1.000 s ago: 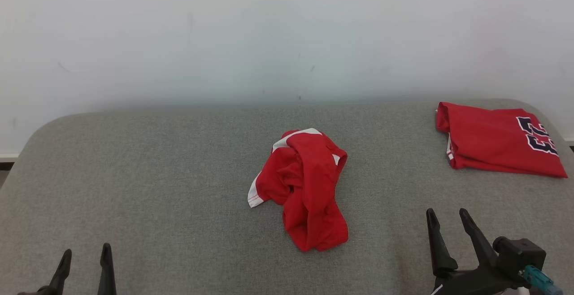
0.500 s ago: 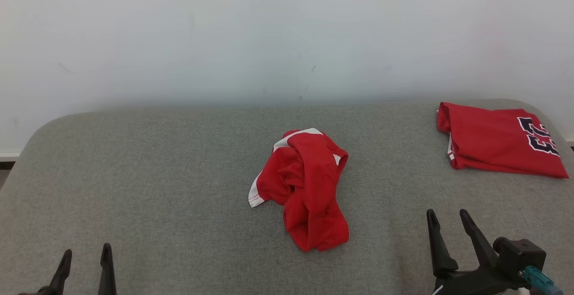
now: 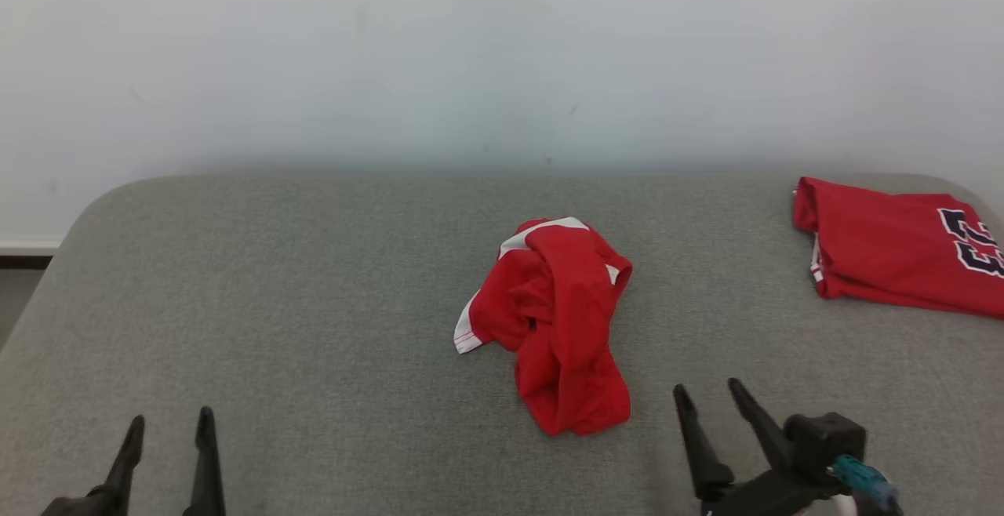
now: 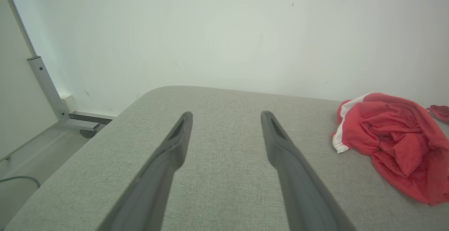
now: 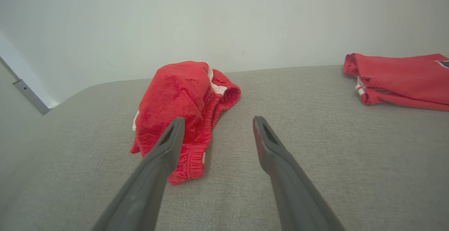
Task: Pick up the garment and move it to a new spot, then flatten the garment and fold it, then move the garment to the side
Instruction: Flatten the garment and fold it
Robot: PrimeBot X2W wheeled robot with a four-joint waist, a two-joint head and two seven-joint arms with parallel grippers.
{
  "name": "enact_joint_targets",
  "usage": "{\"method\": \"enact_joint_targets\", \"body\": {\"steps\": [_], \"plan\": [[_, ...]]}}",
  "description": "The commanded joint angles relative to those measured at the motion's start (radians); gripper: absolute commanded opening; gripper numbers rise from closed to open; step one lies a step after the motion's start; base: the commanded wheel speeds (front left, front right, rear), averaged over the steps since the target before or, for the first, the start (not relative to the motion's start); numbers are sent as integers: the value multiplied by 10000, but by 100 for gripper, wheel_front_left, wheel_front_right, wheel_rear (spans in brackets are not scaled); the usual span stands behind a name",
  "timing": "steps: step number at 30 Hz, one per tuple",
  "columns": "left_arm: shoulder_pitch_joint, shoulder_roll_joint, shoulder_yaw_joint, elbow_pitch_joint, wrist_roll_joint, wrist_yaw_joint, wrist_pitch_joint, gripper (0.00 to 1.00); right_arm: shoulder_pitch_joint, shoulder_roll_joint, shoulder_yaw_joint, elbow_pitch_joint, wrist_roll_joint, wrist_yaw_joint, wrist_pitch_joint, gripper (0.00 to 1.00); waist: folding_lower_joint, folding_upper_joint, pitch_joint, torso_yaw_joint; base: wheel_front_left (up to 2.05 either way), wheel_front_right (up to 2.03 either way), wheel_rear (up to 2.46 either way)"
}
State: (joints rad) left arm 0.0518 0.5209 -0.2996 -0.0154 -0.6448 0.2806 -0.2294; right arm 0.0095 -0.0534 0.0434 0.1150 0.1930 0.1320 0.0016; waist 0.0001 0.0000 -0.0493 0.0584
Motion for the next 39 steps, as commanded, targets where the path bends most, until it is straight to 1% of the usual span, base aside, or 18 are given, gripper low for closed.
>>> {"method": "enact_joint_targets", "body": {"steps": [1,7,13,20,21,22,23,28,31,34,39], "plan": [[-193,-86,-93,24,153,-71,-71,100,-174,-71,201,215,30,-25,84,100,-1,0,151,226,0,0,0],[-609,-328,-409,193,306,-211,-121,100,-1074,-171,708,1685,253,-25,6,100,-1,0,437,782,0,0,0],[-1155,-620,-834,476,471,-464,-134,100,-2065,-415,687,3608,289,-25,-264,100,-1,0,785,1445,0,0,0],[-1544,-851,-1096,944,535,-718,-169,100,-2799,-438,856,5730,497,-23,-736,100,-1,0,784,1867,0,0,0],[-1574,-866,-1116,988,536,-745,-174,100,-2868,-405,924,5970,569,-23,-781,90,-1,0,770,1890,0,0,0],[-1594,-873,-1126,1027,535,-770,-181,100,-2957,-385,1000,6144,653,-25,-902,14,-1,0,764,1904,0,0,0],[-1603,-881,-1139,1056,534,-759,-187,100,-3057,-382,1053,6295,722,-25,-1036,0,-1,0,759,1912,0,0,0],[-1576,-859,-1211,1207,539,-816,-143,100,-3217,-546,1107,6695,1116,-25,-1881,0,-1,0,514,1847,0,0,0],[-1344,-781,-1110,1242,445,-711,-154,100,-3113,-737,1011,6533,1326,-25,-2215,0,-1,0,282,1625,0,0,0],[-1071,-675,-911,1179,337,-599,-203,100,-2886,-1044,737,6062,1496,-25,-2401,0,-1,0,140,1266,0,0,0],[-677,-565,-707,996,272,-477,-256,100,-2121,-1606,41,4768,1560,-25,-2320,0,-1,0,101,720,0,0,0]]}}
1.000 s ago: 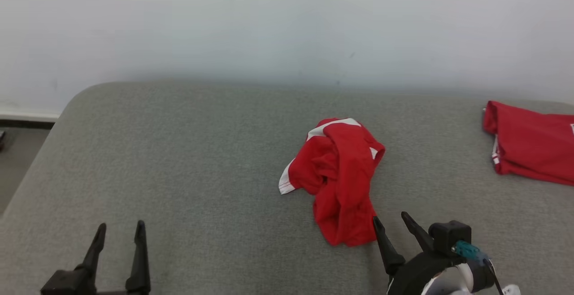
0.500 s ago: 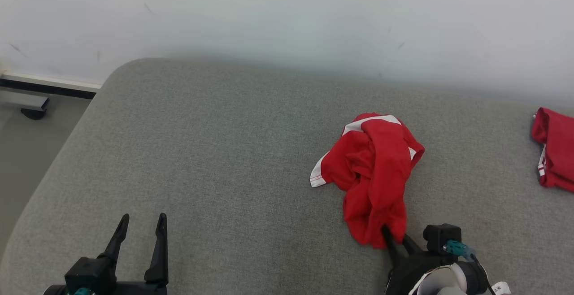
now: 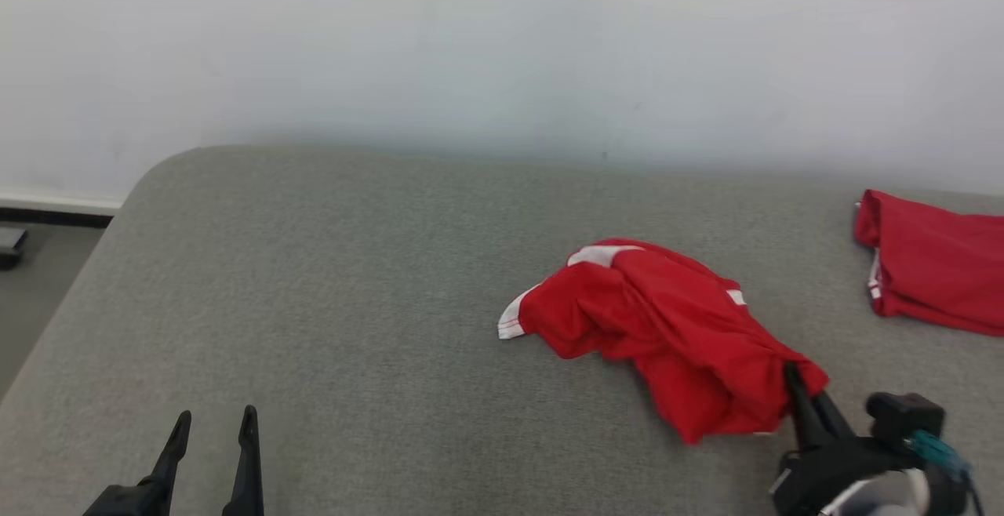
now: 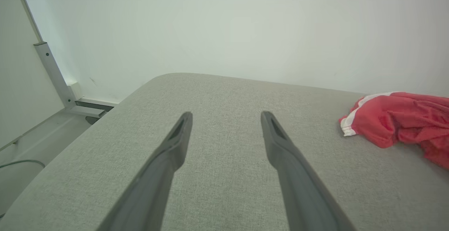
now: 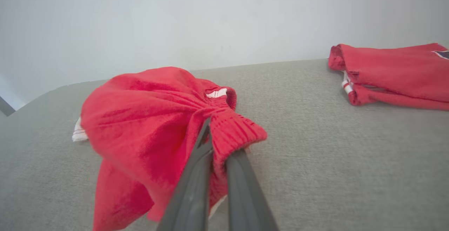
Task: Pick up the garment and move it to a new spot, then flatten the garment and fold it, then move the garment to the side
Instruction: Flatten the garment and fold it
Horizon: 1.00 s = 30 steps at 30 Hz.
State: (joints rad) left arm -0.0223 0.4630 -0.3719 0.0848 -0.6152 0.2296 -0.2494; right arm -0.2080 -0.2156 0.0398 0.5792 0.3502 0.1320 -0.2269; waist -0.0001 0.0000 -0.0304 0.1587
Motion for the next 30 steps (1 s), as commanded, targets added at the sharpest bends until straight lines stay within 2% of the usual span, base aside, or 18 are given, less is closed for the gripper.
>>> {"method": "enact_joint_targets", "body": {"steps": [1,5,11,12,20,27,30], "plan": [[97,29,24,-44,-22,33,-66,100,281,-57,-92,-179,-43,-25,67,0,1,0,-81,-370,0,0,0],[79,-34,-12,-113,6,-28,-84,100,1287,-19,-668,-1405,-39,-25,813,0,1,0,-17,-625,0,0,0],[-53,-149,-86,-82,54,-78,-98,100,2295,478,-1300,-2801,-249,-23,1618,0,1,0,163,-922,0,0,0],[-84,-145,-90,-54,63,-97,-101,100,2341,533,-1390,-2949,-358,-23,1627,99,1,0,178,-944,0,0,0],[-183,-142,22,77,79,-119,-131,100,2183,831,-1817,-4240,-1176,-25,1209,100,1,0,144,-1131,0,0,0],[-184,-208,111,104,73,-143,-140,100,2163,1084,-1563,-5055,-1464,-25,974,100,1,0,145,-1373,0,0,0],[-189,-195,144,111,81,-165,-147,100,2380,1208,-1644,-4860,-1442,-25,1508,100,1,0,160,-1482,0,0,0]]}}
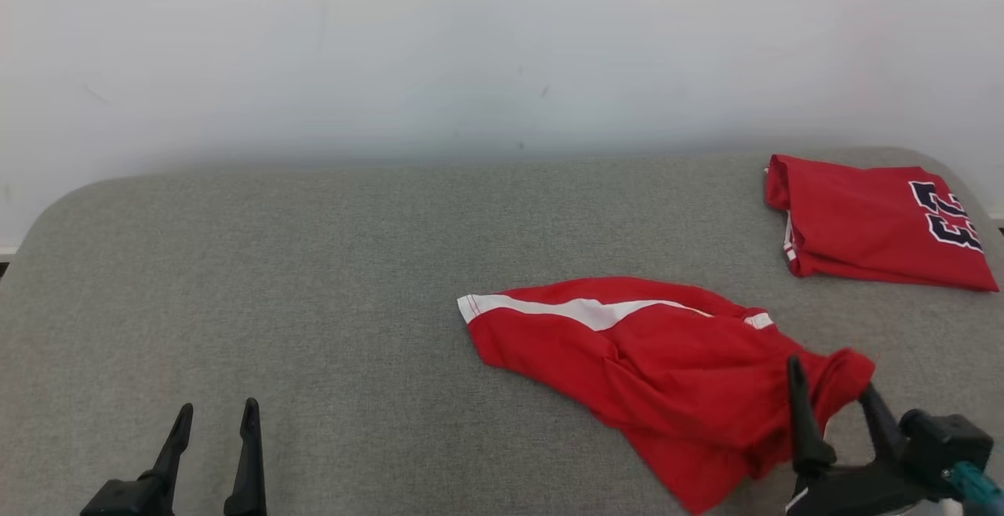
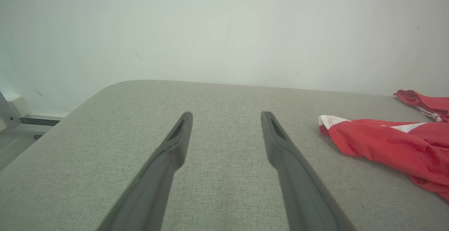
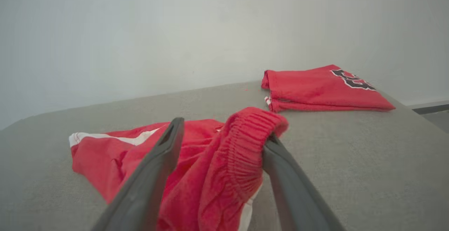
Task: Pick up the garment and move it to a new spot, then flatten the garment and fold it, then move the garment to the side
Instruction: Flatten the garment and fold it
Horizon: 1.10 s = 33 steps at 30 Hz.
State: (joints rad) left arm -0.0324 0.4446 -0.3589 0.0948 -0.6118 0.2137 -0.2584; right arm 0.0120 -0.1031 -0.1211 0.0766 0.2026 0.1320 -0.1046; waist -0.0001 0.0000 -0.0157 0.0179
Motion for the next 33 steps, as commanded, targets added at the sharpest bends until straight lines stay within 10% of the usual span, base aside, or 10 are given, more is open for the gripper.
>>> {"method": "enact_joint_targets", "body": {"steps": [1,13,33], "plan": [[-92,-3,9,6,64,-12,-58,100,208,108,-28,239,96,-24,454,100,1,0,23,-96,0,0,0],[-59,19,-3,33,50,-24,-61,100,307,-140,-146,2016,-294,-24,2702,100,1,0,131,-260,0,0,0],[-149,284,395,-69,-102,-30,-34,100,-239,189,-53,-184,-363,-25,574,100,1,0,232,-1268,0,0,0]]}}
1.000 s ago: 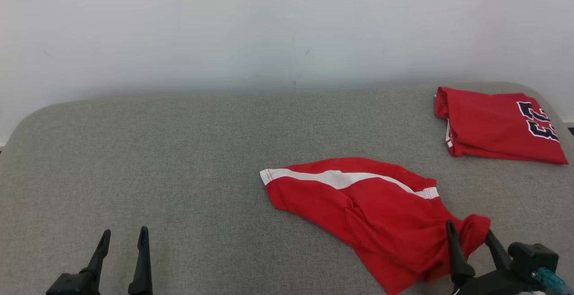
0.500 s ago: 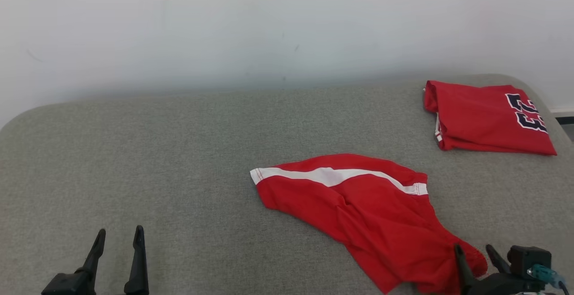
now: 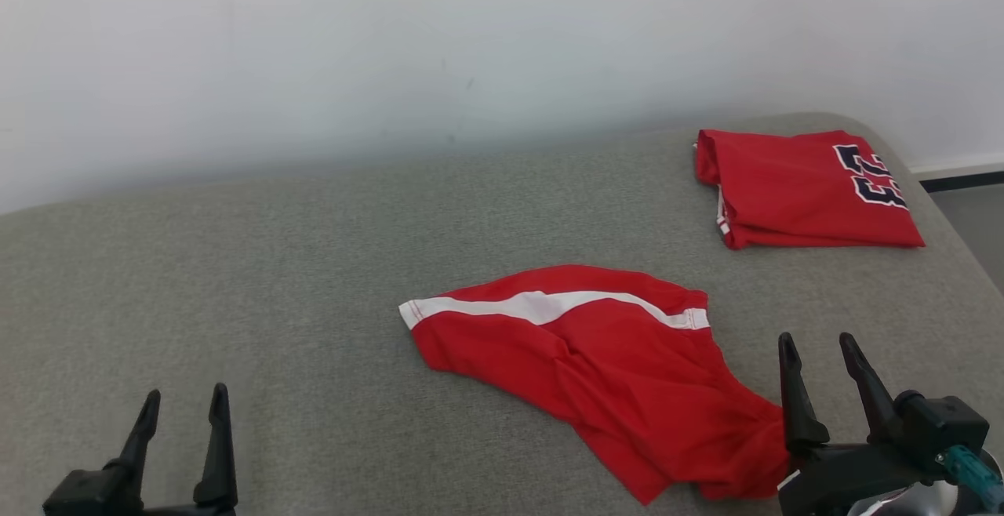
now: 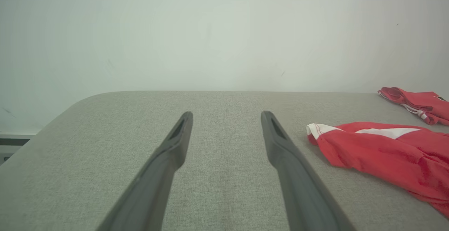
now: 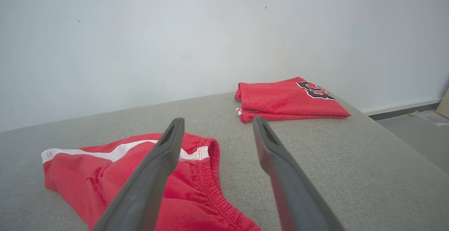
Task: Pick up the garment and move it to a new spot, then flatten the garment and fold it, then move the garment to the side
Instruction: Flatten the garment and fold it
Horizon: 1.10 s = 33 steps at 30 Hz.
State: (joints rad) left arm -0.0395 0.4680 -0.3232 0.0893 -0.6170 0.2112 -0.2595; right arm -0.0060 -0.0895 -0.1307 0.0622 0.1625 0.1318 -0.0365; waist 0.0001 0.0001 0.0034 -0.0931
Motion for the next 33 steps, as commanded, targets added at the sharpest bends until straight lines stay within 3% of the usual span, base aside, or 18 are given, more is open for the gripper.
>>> {"method": "enact_joint_targets", "body": {"steps": [1,6,12,17,26,33], "plan": [[-121,77,76,-31,-84,-20,-11,100,-81,62,130,-63,0,-23,-291,100,-1,-1,59,-226,0,0,0],[-445,170,192,-43,-534,-438,283,100,-263,211,669,59,163,-23,-925,100,-1,-1,235,-653,0,0,0],[-1500,309,20,550,-1635,-1760,1466,100,-667,299,1154,514,305,-22,-1249,100,-1,-1,573,-1225,0,0,0],[-2344,261,-263,1423,-2348,-2598,2648,100,-1045,351,1414,1026,462,-22,-1545,100,-1,-1,863,-1734,0,0,0],[-3308,31,-653,2571,-3083,-3075,3851,100,-1506,406,1752,1786,816,-22,-2024,100,-1,-1,1397,-2529,0,0,0],[-3745,-253,-913,3555,-3149,-3122,4081,100,-1859,408,1999,2233,1226,-22,-2222,100,-1,-1,1767,-2980,0,0,0]]}}
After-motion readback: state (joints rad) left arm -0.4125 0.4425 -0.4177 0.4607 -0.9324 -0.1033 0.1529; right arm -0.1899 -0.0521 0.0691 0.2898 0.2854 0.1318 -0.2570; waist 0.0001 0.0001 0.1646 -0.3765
